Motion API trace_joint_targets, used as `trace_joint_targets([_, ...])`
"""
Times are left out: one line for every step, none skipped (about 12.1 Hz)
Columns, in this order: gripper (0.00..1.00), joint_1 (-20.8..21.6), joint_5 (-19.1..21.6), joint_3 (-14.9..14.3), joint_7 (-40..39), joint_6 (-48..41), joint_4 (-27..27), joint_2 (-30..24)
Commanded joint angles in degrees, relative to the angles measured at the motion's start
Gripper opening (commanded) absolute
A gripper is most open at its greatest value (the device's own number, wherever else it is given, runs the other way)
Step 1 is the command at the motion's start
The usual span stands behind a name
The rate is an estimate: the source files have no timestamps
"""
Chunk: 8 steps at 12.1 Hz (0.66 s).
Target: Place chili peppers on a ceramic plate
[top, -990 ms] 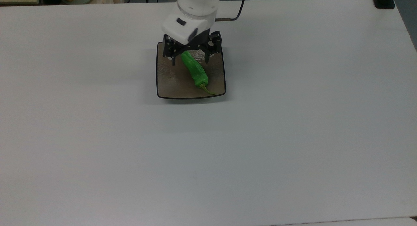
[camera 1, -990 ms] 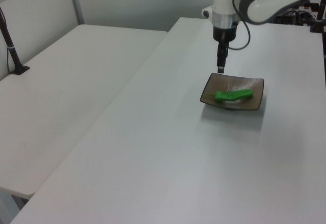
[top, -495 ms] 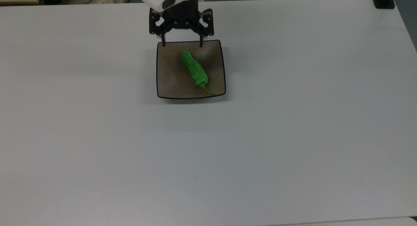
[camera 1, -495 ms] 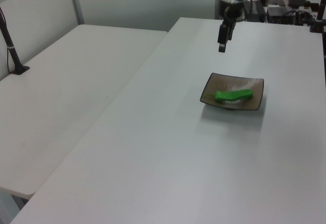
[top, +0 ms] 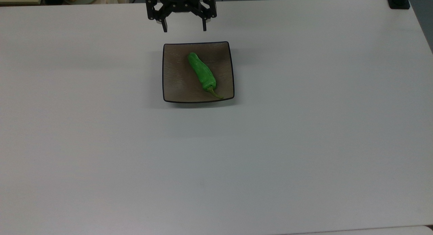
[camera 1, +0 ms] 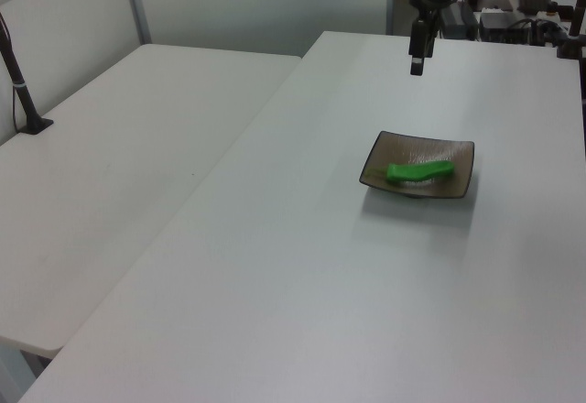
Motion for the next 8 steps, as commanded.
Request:
trace_joint_targets([1.0, 0.5, -3.2, -0.6, -3.3, -2.3, -1.0, -1.5])
trace_joint_targets([1.0, 0.6, -4.1, -0.6, -3.3, -3.0, -1.0, -1.5])
trace_joint_targets([1.0, 0.6, -4.1, -0.6, -3.3, -3.1, -0.9, -1.5])
trace_joint_targets([1.0, 0.6, -4.1, -0.6, -3.3, -3.1, -0.9, -1.5])
trace_joint_targets([1.0, 0.6, -4.2, -0.6, -3.1, -3.0, -1.0, -1.5])
trace_joint_targets([1.0, 0.6, -4.2, -0.6, -2.9, -3.0, -1.0, -1.5])
trace_joint_targets([1.0, 0.4, -4.1, -0.6, -2.9, -3.0, -1.0, -1.5])
trace_joint_targets([1.0, 0.3, -3.9, -0.6, -3.1, -3.0, -1.0, -1.5])
